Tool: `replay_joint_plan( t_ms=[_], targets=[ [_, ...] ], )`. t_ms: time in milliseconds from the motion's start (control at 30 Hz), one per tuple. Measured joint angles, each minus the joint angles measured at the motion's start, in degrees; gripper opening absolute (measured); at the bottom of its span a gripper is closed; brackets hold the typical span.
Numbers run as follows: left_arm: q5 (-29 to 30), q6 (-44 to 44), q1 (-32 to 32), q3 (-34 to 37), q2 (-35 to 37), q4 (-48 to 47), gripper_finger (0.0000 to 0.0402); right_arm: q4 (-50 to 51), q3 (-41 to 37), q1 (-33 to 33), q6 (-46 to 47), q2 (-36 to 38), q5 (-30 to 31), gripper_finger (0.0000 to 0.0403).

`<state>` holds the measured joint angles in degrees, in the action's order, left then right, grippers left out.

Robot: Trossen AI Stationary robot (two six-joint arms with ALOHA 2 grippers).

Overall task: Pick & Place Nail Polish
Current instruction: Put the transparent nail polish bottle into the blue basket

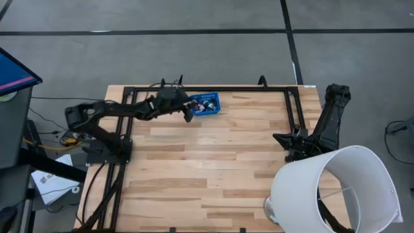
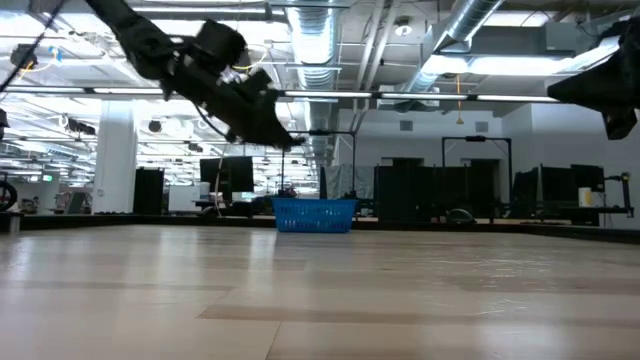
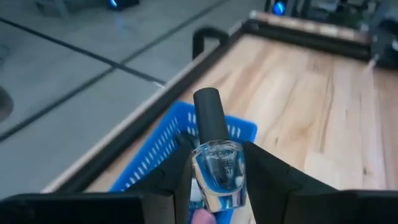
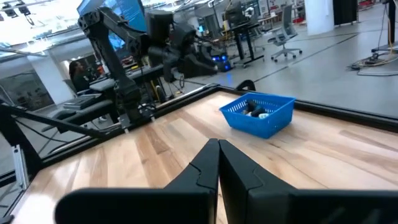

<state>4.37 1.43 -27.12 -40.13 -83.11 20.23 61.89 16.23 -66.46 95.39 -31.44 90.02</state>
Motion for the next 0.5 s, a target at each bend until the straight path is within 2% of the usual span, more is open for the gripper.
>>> replay_joint_plan(
  t_ms=[233,500],
  targets=[
    [-1.3,0.1,-2.0,-2.6,-9.5,-0.4,0.0110,0.0,0.0,0.1,0.0,0.0,0.0,0.0000],
    [-1.2,0.0,-2.9,-2.6,-11.3,-1.7,0.0112,-0.2,0.0,0.1,0.2,0.0,0.0,0.0000]
  ],
)
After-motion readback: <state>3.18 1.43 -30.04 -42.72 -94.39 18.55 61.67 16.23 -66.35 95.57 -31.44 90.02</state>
